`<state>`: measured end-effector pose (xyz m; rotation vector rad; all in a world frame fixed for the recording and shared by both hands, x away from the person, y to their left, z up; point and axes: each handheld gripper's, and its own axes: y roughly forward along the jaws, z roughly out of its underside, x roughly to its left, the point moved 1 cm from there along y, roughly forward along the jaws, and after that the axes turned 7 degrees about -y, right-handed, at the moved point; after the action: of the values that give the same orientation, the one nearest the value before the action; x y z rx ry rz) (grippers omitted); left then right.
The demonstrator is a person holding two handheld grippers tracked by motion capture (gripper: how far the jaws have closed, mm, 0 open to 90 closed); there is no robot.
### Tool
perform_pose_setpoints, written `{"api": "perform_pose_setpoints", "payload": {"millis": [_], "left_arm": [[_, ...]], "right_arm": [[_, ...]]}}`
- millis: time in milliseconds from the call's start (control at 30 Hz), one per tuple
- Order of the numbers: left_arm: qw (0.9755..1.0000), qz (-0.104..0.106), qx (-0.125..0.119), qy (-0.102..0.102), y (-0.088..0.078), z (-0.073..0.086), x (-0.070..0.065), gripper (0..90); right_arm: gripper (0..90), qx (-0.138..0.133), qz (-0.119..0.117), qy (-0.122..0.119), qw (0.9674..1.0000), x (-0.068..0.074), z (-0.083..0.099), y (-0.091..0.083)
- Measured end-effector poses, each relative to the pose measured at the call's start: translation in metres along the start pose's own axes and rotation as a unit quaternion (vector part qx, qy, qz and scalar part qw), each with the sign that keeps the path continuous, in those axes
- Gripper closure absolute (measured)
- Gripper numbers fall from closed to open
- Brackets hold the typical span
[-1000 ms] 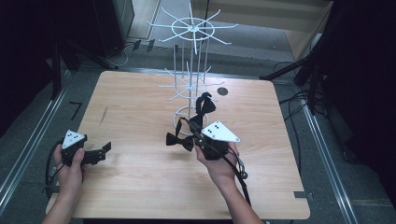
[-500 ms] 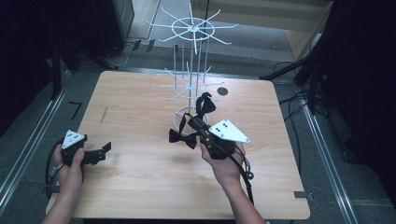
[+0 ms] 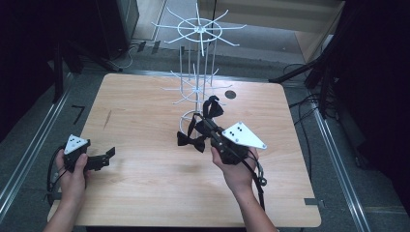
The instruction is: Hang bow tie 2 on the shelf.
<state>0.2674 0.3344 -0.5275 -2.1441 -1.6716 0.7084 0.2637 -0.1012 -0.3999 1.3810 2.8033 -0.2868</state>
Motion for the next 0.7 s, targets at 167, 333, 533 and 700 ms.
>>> {"api": "perform_pose_setpoints", "payload": {"millis": [167, 333, 533, 700], "left_arm": [[1.0000, 0.000, 0.001, 0.000, 0.000, 0.000, 0.000, 0.0], [1.0000, -0.001, 0.001, 0.002, 0.000, 0.000, 0.000, 0.0], [1.0000, -0.001, 0.001, 0.002, 0.000, 0.000, 0.000, 0.0], [1.0000, -0.001, 0.001, 0.003, 0.000, 0.000, -0.001, 0.0]], "right_arm": [[89.5, -0.005, 0.004, 0.001, 1.0000, -0.003, -0.002, -0.002], [89.4, -0.005, 0.010, 0.003, 0.9999, -0.006, -0.001, 0.000], [89.4, -0.004, 0.014, 0.008, 0.9999, -0.010, 0.001, 0.005], [89.4, 0.006, 0.013, 0.011, 0.9998, -0.011, 0.005, 0.012]]}}
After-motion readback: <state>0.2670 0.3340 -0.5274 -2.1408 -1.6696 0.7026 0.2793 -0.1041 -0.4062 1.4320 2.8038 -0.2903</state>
